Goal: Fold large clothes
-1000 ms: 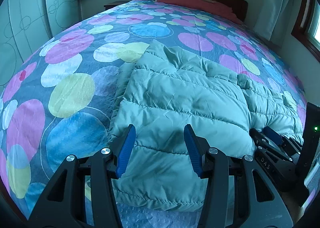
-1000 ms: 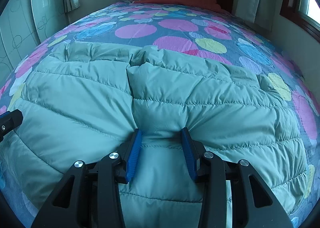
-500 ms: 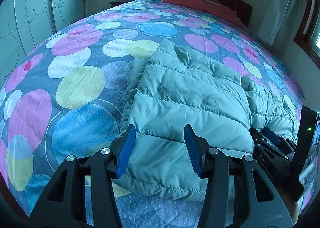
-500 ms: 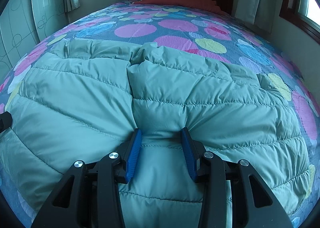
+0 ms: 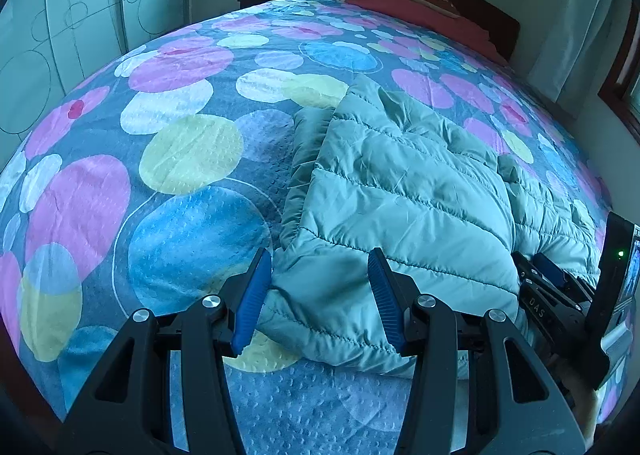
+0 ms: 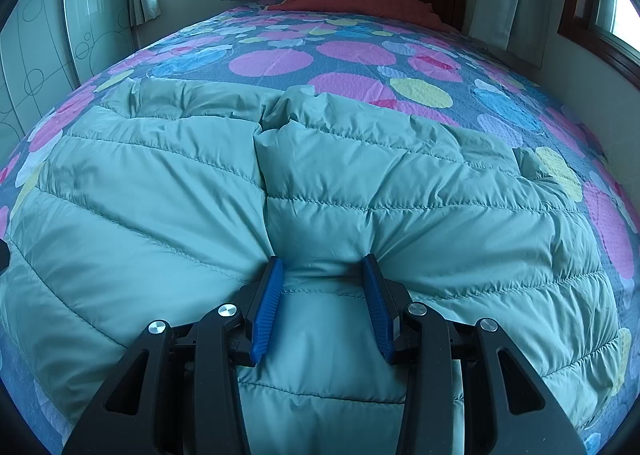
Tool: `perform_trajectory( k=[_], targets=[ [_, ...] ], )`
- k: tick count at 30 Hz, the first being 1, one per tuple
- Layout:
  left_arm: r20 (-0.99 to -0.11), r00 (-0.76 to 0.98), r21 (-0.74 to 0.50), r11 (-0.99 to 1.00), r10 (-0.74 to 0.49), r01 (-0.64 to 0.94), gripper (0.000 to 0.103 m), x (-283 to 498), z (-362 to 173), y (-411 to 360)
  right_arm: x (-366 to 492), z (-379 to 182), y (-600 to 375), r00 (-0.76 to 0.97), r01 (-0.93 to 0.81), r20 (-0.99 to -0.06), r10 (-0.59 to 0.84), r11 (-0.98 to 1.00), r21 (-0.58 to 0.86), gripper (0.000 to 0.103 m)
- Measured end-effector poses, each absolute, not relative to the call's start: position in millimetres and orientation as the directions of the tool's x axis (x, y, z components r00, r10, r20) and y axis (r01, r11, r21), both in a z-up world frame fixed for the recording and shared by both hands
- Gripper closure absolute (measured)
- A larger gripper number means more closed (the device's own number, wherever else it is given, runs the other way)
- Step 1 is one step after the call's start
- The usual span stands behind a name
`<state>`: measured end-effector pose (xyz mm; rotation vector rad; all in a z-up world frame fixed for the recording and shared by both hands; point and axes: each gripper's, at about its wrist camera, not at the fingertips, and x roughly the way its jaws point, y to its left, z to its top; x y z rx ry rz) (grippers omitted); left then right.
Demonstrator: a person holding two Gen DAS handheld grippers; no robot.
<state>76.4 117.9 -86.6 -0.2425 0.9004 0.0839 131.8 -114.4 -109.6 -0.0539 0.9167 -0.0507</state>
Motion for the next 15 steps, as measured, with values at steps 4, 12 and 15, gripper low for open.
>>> perform_trajectory(
  k=[4,12,15],
  targets=[
    [-0.789,0.613,-0.216,0.956,-0.050,-0.199,0.053,73,-89,125,132,-110,-115,0.608,0.021,-0.791,-0.067,0.997,-0.069,0.062],
    [-0.791,0.603,-0.306,0.921,-0.105,-0.241,0.053,71,-92,131,131,-110,-115,0.609,0.020,-0.790,-0.067,0.997,-0.069,0.062],
    [-0.790,0.602,-0.331,0.909,-0.120,-0.252,0.052,71,-95,132,131,-110,-115,0.609,0.020,-0.790,-0.066,0.998,-0.067,0.062]
  ],
)
